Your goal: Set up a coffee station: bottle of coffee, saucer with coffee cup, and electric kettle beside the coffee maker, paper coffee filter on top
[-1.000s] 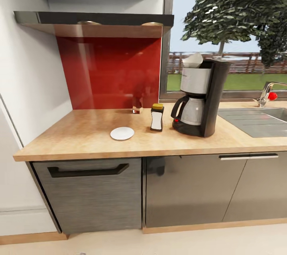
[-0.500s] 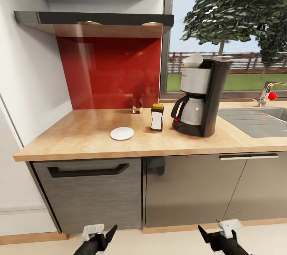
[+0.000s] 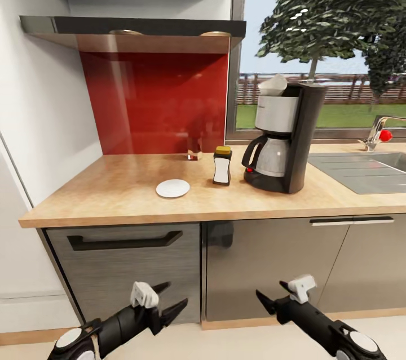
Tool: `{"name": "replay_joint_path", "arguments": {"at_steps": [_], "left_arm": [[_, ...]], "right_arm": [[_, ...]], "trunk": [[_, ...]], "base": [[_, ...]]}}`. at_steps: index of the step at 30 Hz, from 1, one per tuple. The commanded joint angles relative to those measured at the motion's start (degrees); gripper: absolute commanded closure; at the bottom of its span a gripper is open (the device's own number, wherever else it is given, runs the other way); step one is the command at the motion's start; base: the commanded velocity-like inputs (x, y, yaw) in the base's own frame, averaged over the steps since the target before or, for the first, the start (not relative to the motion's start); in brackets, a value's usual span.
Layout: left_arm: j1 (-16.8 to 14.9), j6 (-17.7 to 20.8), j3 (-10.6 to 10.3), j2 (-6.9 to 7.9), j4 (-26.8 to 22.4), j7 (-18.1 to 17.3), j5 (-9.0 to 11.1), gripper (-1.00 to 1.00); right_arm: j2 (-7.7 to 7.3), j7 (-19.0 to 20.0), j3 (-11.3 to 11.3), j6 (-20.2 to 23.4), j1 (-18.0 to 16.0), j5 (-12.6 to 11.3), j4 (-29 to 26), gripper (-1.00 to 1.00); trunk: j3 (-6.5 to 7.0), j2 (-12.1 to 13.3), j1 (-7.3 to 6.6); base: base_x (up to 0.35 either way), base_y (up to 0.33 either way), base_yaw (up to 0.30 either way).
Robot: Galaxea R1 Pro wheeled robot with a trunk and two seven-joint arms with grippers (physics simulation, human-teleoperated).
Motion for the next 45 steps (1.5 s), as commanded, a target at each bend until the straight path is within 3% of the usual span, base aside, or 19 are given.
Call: {"name": "replay_joint_path", "arguments": {"at_steps": [1,3,4,7,10,11,18,19,21,22,25,26,29,33,35,38,40,43,45], "left_arm": [[-0.04,0.97,0.89,0.07,-0.27,-1.68,0.6,-1.0],[-0.02,2.91,5.86,0.16,-0.89,-9.82,0.64,-1.0],[-0.04,8.46,10.46,-0.24,-1.19,-17.95,0.67,-1.0],[-0.05,14.26,16.32,-3.05,-1.37,-23.67,0.69,-1.0],[-0.07,17.25,20.83,-5.56,-1.44,-26.89,0.7,-1.0],[-0.46,21.87,24.75,-6.48,-1.47,-30.63,0.7,-1.0],[-7.33,28.94,28.07,-6.76,-1.31,-32.8,0.68,-1.0],[-11.54,33.66,29.29,-6.82,-1.09,-32.9,0.65,-1.0],[-14.56,36.54,30.52,-6.96,-0.88,-32.56,0.63,-1.0],[-17.53,38.89,31.44,-7.16,-0.5,-31.69,0.63,-1.0],[-21.37,41.43,32.38,-7.42,0.88,-29.38,0.62,-1.0],[-23.59,42.47,32.74,-7.66,2.39,-27.52,0.62,-1.0],[-28.24,43.59,33.14,-8.41,6.97,-24.35,0.61,-1.0],[-32.21,44.07,33.38,-8.82,14.35,-22.76,0.61,-1.0],[-36.58,44.26,33.48,-8.95,21.6,-22.11,0.61,-1.0],[-39.77,44.36,34.18,-8.88,26.51,-20.19,0.61,-1.0],[-40.35,44.37,35.76,-8.84,27.29,-16.86,0.61,-1.0],[-40.76,44.39,40.36,-8.33,27.8,-10.27,0.59,-1.0],[-40.84,44.39,41.98,-7.83,27.82,-8.86,0.6,-1.0]], "right_arm": [[-0.07,1.41,-0.04,0.9,-0.32,-0.71,-0.17,-1.0],[-0.32,7.45,-1.11,4.2,-1.83,-1.22,-0.37,-1.0],[-0.47,15.31,-5.96,8.35,-4.45,-1.42,-0.45,-1.0],[-0.57,25.11,-11.96,15.31,-7.91,-1.52,-0.48,-1.0],[-1.02,31.53,-14.46,21.09,-11.82,-1.55,-0.5,-1.0],[-1.97,34.64,-16.38,28.96,-17.05,-1.84,-0.5,-1.0],[-1.69,35.3,-17.42,35.85,-26.63,-2.62,-0.5,-1.0],[0.07,34.91,-17.44,37.68,-30.96,-2.66,-0.48,-1.0],[1.64,33.93,-17.4,38.39,-33.45,-2.64,-0.46,-1.0],[3.49,32.19,-17.3,38.86,-35.78,-2.6,-0.36,-1.0],[6.56,28.27,-16.96,39.29,-38.71,-2.57,-0.04,-1.0],[8.74,25.17,-16.52,39.47,-40.33,-2.57,0.19,-1.0],[12.82,18.97,-15.28,39.63,-42.76,-2.57,1.03,-1.0],[16.52,13.25,-14.41,39.69,-44.01,-2.57,2.65,-1.0],[20.31,7.3,-13.99,39.64,-44.86,-2.56,5.41,-1.0],[24.67,-0.51,-13.77,39.52,-45.58,-2.61,8.05,-1.0],[25.72,-2.82,-13.74,39.42,-45.72,-2.61,8.99,-1.0],[26.79,-4.72,-13.71,39.27,-45.82,-2.68,10.81,-1.0],[27.16,-5.1,-13.72,39.15,-45.84,-2.7,11.54,-1.0]], "trunk": [[-0.05,-0.03,0.0],[-0.05,-0.03,0.0],[-0.05,-0.03,0.0],[-0.05,-0.03,0.0],[-0.05,-0.03,0.0],[-0.05,-0.03,0.0],[-0.05,-0.03,0.0],[-0.05,-0.03,0.0],[-0.05,-0.03,0.0],[-0.05,-0.03,0.0],[-0.05,-0.03,0.0],[-0.05,-0.03,0.0],[-0.05,-0.03,0.0],[-0.05,-0.03,0.0],[-0.05,-0.03,0.0],[-0.05,-0.03,0.0],[-0.05,-0.03,0.0],[-0.05,-0.03,0.0],[-0.05,-0.03,0.0]], "base": [[0.0,0.0,0.0],[0.0,0.0,0.0],[0.0,0.0,0.0],[0.0,0.0,0.0],[0.0,0.0,0.0],[0.0,0.0,0.0],[0.0,0.0,0.0],[0.0,0.0,0.0],[0.0,0.0,0.0],[0.0,0.0,0.0],[0.0,0.0,0.0],[0.0,0.0,0.0],[0.0,0.0,0.0],[0.0,0.0,0.0],[0.0,0.0,0.0],[0.0,0.0,0.0],[0.0,0.0,0.0],[0.0,0.0,0.0],[0.0,0.0,0.0]]}}
